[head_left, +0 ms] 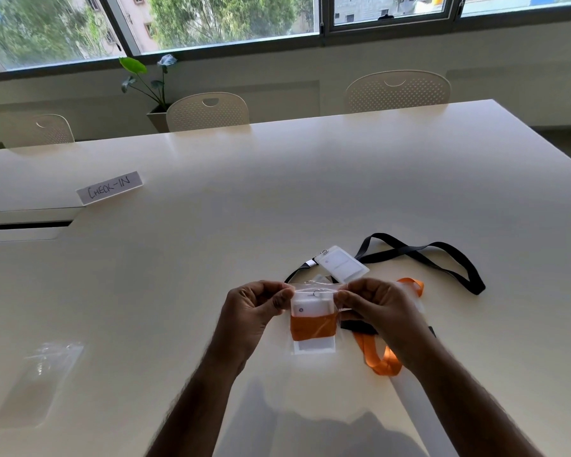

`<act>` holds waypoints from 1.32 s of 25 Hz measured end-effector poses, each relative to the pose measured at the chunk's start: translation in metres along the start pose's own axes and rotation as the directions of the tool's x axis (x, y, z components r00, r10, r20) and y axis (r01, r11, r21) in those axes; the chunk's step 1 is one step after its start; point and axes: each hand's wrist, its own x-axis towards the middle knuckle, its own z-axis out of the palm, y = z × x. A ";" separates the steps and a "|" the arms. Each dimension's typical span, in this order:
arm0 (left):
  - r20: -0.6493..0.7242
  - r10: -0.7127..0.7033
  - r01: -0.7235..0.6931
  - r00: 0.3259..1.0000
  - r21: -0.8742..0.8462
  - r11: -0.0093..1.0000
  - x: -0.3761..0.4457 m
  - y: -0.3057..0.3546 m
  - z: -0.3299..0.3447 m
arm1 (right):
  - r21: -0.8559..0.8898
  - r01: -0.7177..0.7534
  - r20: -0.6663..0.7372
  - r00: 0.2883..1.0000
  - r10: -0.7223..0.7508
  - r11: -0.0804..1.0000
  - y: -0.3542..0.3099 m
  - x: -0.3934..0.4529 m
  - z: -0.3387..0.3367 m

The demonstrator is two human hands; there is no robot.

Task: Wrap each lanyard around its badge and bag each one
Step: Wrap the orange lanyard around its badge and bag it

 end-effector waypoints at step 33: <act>-0.123 0.001 -0.003 0.992 -0.013 1.000 -0.004 -0.004 0.031 | -0.090 0.152 -0.025 0.988 -0.155 0.984 0.008 0.006 0.018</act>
